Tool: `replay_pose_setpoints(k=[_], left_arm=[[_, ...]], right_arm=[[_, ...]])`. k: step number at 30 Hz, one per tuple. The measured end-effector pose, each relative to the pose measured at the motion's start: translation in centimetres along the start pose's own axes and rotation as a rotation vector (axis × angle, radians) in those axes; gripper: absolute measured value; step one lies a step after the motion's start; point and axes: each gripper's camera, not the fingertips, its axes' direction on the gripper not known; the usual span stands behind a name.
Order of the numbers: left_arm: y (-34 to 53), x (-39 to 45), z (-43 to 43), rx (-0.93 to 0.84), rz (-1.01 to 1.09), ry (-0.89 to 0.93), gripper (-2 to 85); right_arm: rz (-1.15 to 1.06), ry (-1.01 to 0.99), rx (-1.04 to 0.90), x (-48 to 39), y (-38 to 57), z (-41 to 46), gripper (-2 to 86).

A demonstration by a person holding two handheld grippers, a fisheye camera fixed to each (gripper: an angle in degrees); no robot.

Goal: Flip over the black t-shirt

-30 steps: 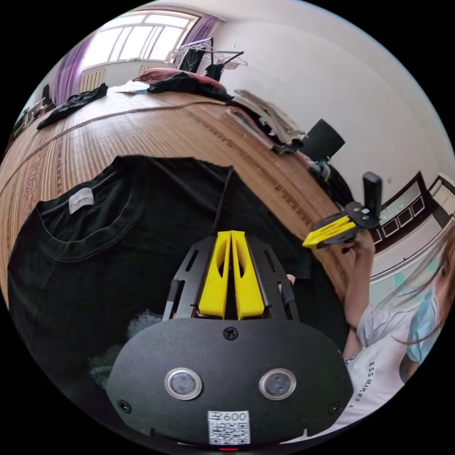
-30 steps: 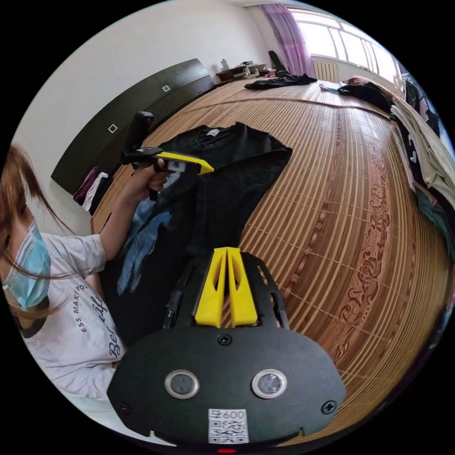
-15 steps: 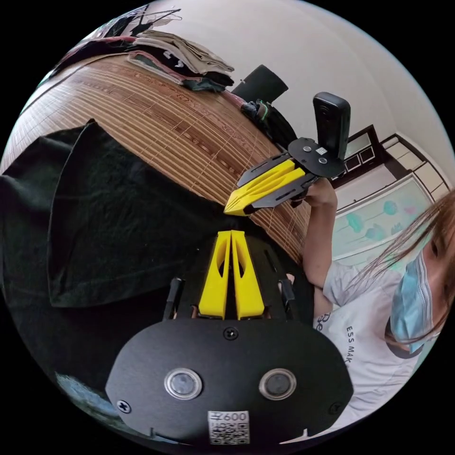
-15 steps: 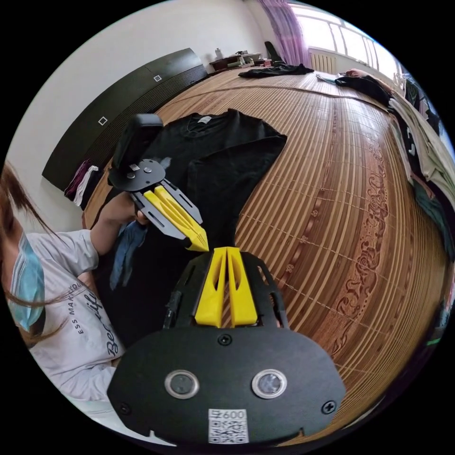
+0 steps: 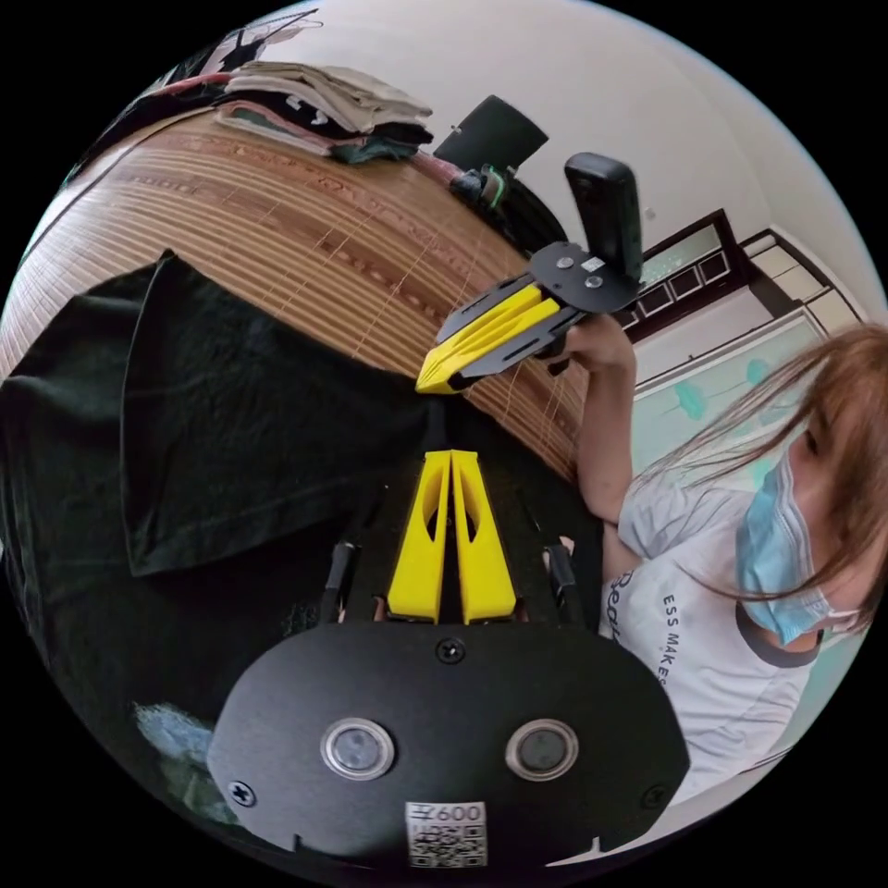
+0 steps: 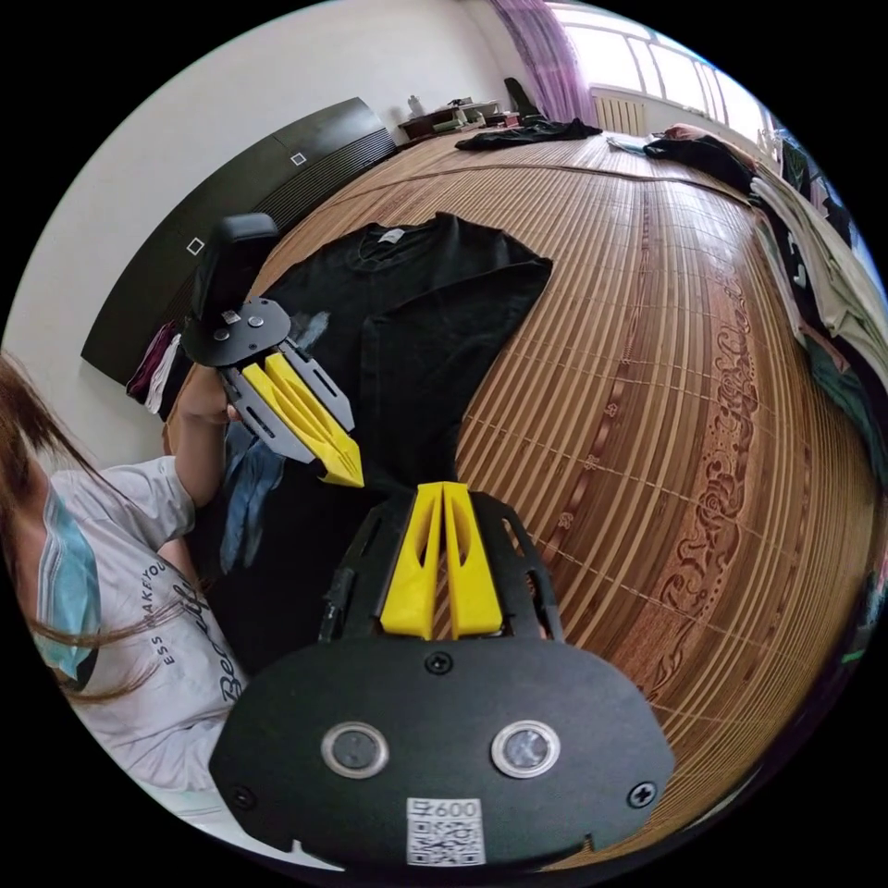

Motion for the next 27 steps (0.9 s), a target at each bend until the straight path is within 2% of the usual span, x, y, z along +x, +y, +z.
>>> replay_pose_setpoints(k=[3, 7, 15, 18, 21, 24, 27], left_arm=[[0.4, 0.5, -0.2, 0.121, 0.007, 0.036, 0.0], [0.1, 0.9, 3.5, -0.021, 0.017, -0.048, 0.0], [1.5, 1.5, 4.2, -0.102, 0.020, -0.037, 0.0], [1.7, 3.2, 3.2, -0.038, 0.067, -0.031, 0.0], [1.9, 4.0, 3.3, 0.048, 0.073, -0.160, 0.0], [1.4, 3.5, 6.5, -0.072, 0.050, -0.229, 0.1], [1.6, 3.4, 6.6, -0.053, 0.045, -0.211, 0.1]], right_arm=[[0.009, -0.006, 0.000, 0.1, 0.1, -0.5, -0.8], [0.000, 0.007, -0.002, -0.3, 0.3, -1.1, -0.8], [0.004, 0.002, -0.002, -0.2, 0.5, -2.4, -0.8], [0.002, 0.008, -0.004, -0.3, 0.5, -2.9, -0.8], [0.002, 0.013, -0.005, -0.4, 0.6, -3.4, -0.8], [0.005, 0.012, -0.006, -0.4, 0.7, -3.9, -0.8], [0.018, -0.002, -0.006, 0.0, 0.7, -4.3, -0.8]])
